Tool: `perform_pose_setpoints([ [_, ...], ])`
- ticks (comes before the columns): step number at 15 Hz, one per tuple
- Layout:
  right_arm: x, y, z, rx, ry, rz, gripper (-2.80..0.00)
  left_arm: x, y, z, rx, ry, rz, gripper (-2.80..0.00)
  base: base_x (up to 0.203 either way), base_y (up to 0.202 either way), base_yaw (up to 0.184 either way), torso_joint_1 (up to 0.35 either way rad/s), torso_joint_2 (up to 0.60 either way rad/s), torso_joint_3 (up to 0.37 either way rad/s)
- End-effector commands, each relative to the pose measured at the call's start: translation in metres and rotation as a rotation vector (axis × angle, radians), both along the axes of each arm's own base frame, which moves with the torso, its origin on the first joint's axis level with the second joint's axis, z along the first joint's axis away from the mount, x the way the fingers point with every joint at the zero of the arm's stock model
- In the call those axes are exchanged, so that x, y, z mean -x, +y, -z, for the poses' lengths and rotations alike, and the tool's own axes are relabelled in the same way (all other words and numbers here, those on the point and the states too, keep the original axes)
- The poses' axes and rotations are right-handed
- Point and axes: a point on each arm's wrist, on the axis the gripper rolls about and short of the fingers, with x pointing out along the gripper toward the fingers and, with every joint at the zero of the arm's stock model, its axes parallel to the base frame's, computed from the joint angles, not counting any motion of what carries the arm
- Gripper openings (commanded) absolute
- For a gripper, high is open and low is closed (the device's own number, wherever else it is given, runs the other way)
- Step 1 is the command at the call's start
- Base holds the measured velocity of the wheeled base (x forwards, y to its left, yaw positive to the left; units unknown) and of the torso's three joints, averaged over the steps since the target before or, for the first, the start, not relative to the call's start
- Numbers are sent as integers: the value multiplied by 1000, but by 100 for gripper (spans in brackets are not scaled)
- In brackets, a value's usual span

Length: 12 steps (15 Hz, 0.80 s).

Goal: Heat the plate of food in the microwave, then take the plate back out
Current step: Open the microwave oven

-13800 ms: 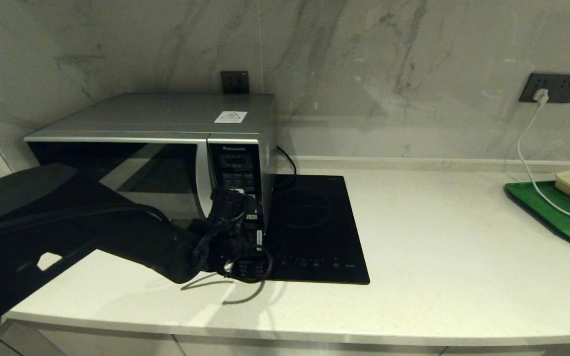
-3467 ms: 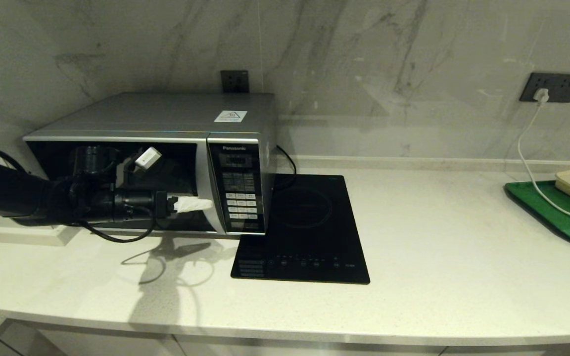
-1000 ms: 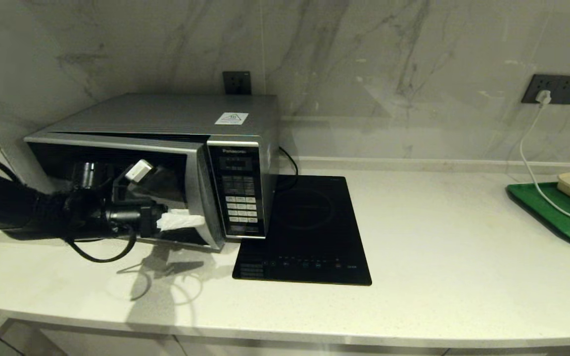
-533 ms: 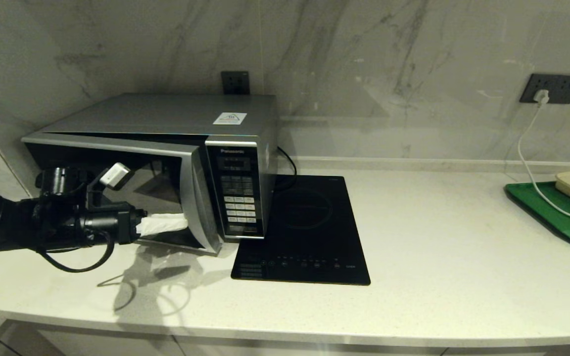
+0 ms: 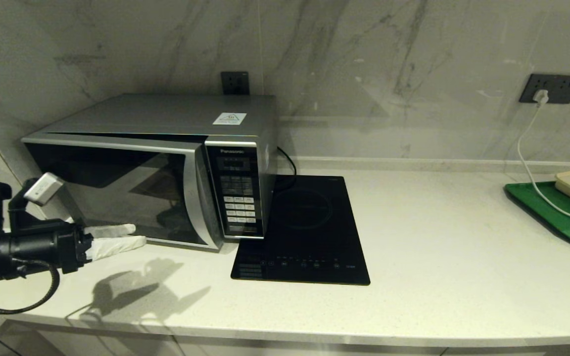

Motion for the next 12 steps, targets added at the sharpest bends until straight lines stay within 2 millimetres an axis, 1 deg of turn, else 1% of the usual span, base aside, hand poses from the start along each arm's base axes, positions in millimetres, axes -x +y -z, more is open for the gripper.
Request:
perform_pose_setpoints([
  [1,0,0,0,-1,2,0,-280,23,-2,-39,-74,-117,-79,0,0,0,0,0,0,0],
  [3,0,0,0,-1,2,0,-280,32,-6,-69,-94,-117,-134,0,0,0,0,0,0,0],
  [4,0,0,0,-1,2,0,-280,39,-9,-80,-100,-107,-151,0,0,0,0,0,0,0],
  [5,0,0,0,-1,2,0,-280,46,-13,-90,-113,-86,-172,-251,0,0,0,0,0,0],
  [6,0,0,0,-1,2,0,-280,48,-16,-96,-144,-56,-214,-280,0,0,0,0,0,0],
  [8,0,0,0,-1,2,0,-280,46,-26,-108,-227,-39,-303,-280,0,0,0,0,0,0],
  [9,0,0,0,-1,2,0,-280,43,-34,-117,-256,-48,-342,-280,0,0,0,0,0,0],
  [10,0,0,0,-1,2,0,-280,38,-45,-128,-264,-64,-367,-280,0,0,0,0,0,0],
  [12,0,0,0,-1,2,0,-280,23,-64,-158,-268,-128,-455,-280,0,0,0,0,0,0],
])
